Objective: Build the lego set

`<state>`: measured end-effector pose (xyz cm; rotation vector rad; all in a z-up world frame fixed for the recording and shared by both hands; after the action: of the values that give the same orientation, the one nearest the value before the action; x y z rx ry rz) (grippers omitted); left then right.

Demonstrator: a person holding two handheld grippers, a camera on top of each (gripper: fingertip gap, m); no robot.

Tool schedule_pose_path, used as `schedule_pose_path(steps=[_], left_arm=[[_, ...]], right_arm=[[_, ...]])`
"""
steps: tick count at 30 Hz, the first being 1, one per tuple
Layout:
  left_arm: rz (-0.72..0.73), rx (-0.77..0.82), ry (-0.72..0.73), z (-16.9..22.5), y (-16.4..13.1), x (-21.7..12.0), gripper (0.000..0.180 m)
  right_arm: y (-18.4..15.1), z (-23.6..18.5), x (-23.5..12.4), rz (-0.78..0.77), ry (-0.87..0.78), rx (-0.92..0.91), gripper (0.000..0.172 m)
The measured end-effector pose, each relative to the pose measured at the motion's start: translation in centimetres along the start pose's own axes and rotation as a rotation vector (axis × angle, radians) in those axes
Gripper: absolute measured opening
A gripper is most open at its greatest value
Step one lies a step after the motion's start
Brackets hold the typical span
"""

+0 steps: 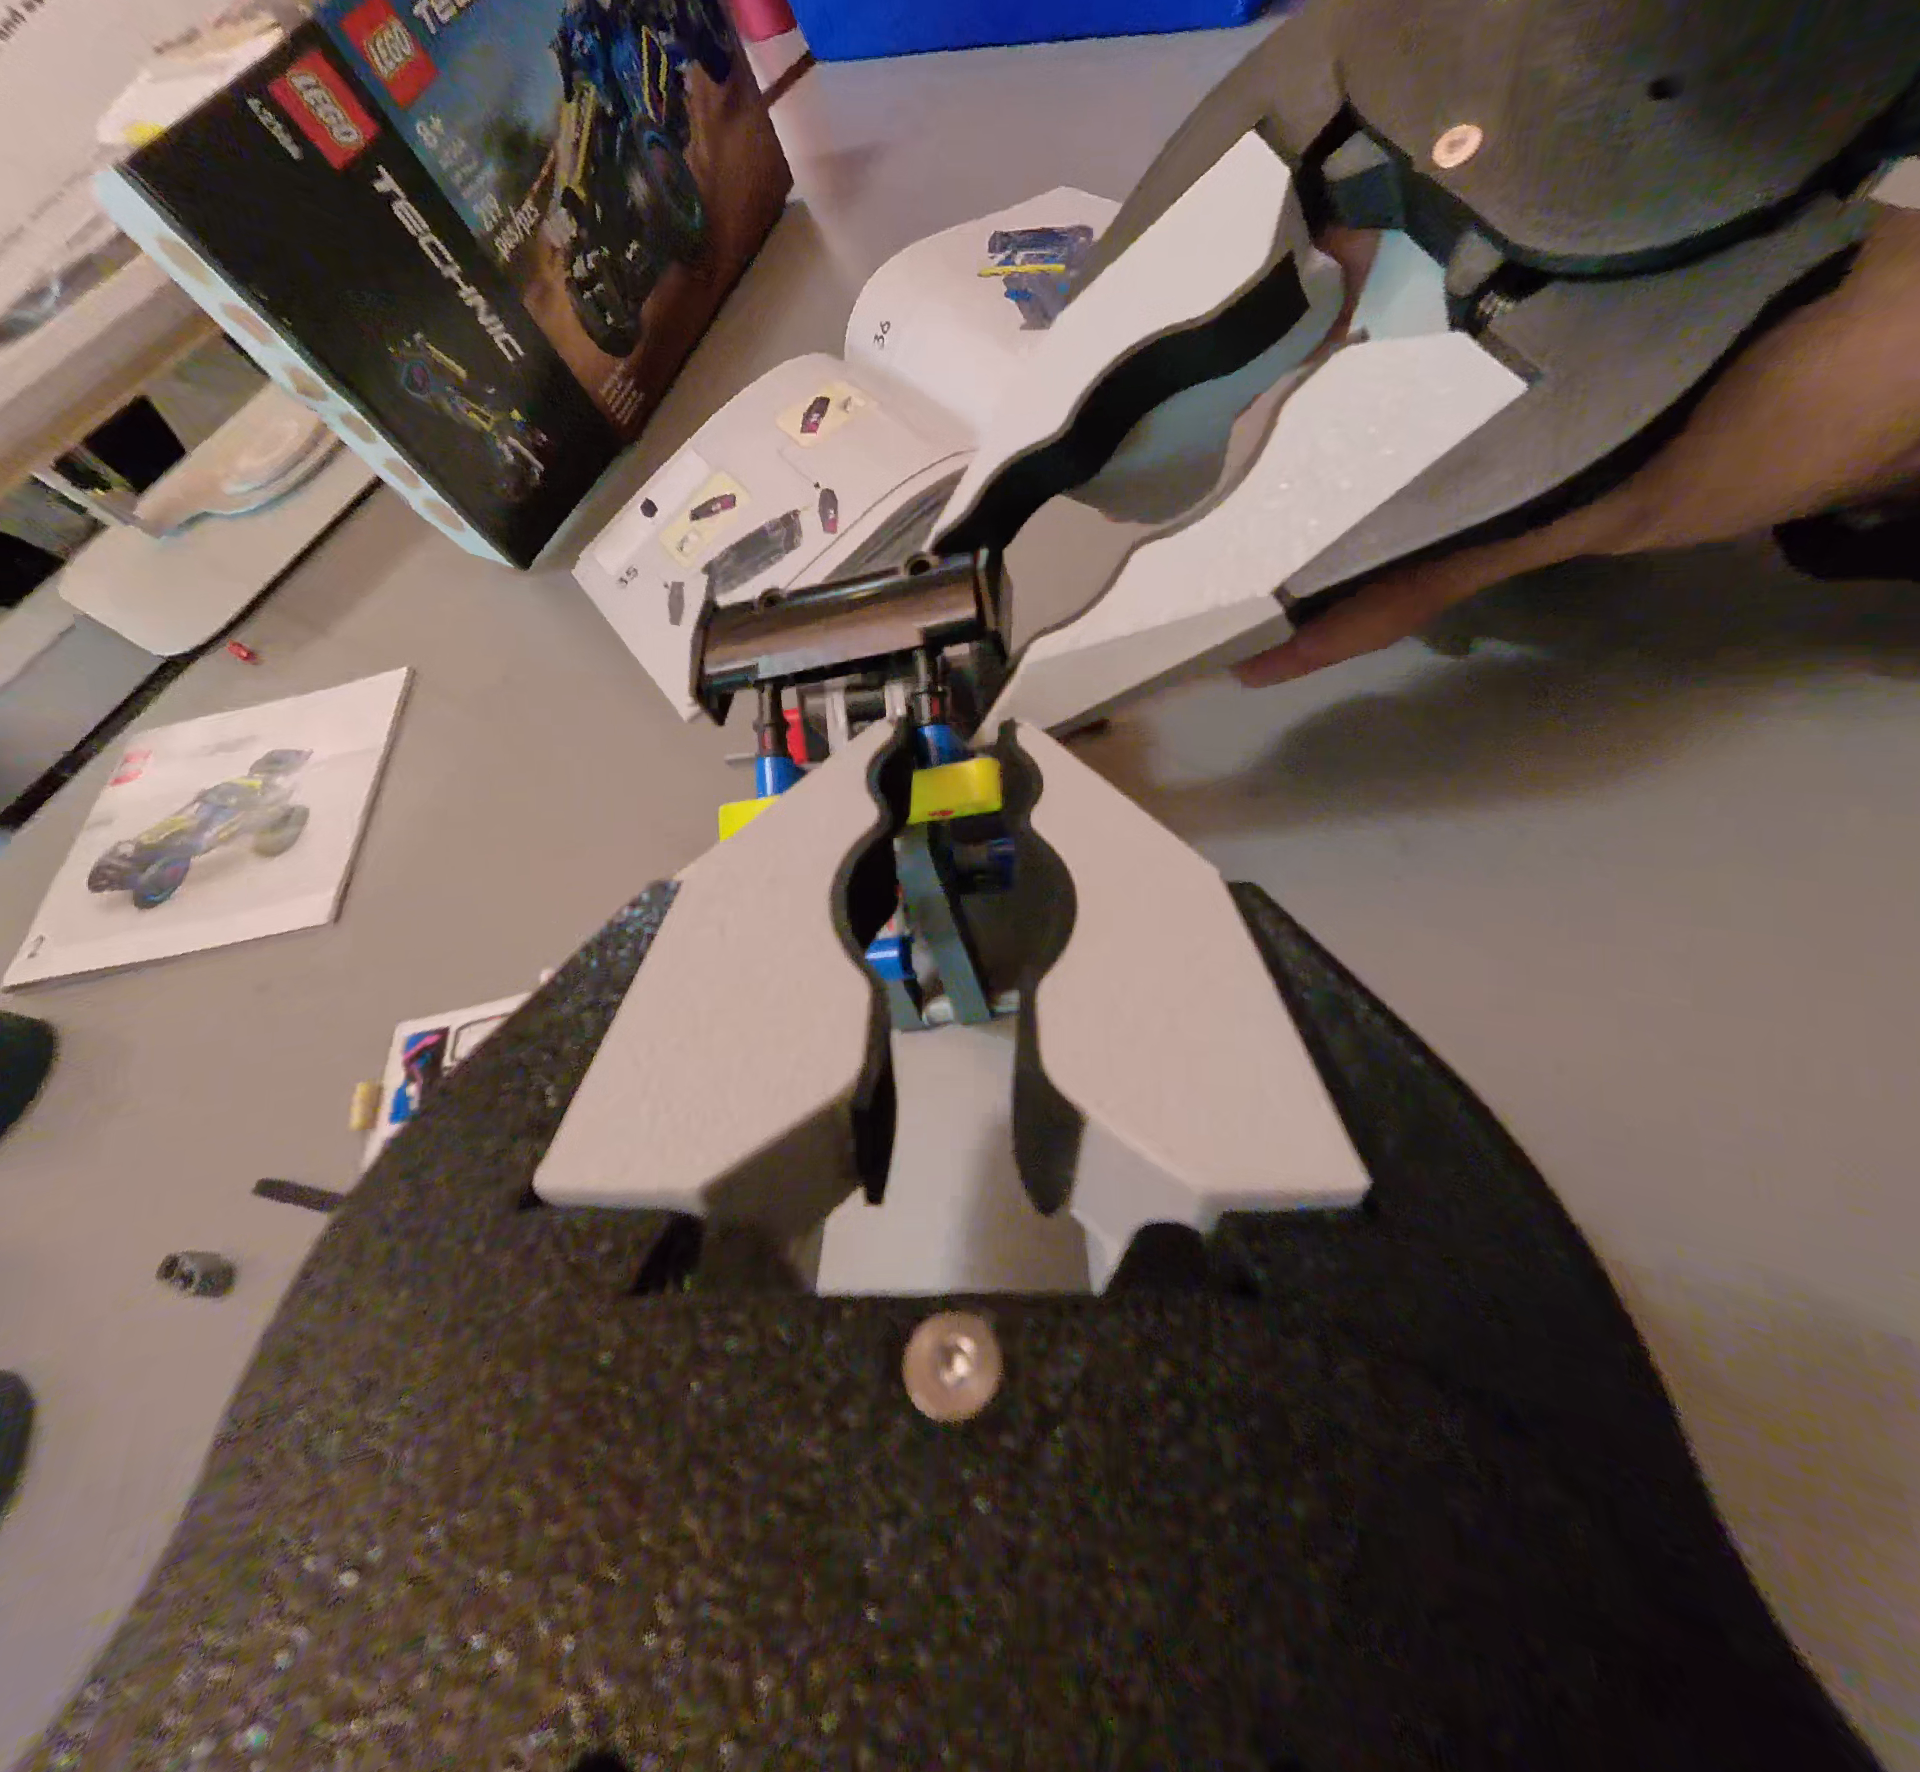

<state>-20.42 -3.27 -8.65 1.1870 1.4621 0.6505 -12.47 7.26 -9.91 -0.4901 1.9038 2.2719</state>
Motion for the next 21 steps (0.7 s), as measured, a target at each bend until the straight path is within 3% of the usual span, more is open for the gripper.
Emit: schedule_pose_path(steps=[12, 16, 18, 21], left_arm=[[-0.208, -0.208, -0.322, -3.0, 1.4, 0.9, 0.012], [-0.231, -0.269, -0.33, -3.7, 1.4, 1.1, 0.004], [-0.257, -0.222, -0.306, -3.6, 1.5, 1.2, 0.004], [-0.265, -0.162, -0.245, -3.2, 1.7, 1.5, 0.004]], right_arm=[[-0.1, -0.1, 0.4, -0.016, -0.015, -0.059, 0.037], [-0.1, -0.1, 0.5, -0.019, -0.011, -0.064, 0.037], [-0.1, -0.1, 0.5, -0.024, -0.012, -0.069, 0.038], [0.1, -0.7, 1.0, -0.035, 0.014, -0.051, 0.065]])
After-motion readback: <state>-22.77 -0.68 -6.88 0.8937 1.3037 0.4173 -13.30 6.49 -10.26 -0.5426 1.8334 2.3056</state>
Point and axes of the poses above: each gripper's, where its closed fingertips meet, x out along the fingers, y out of its top, z = x × y across the jaws, the point moved 9 cm from there along -x, back along the fingers, and after that the axes turned 4 degrees about z, right-handed, at the moved point
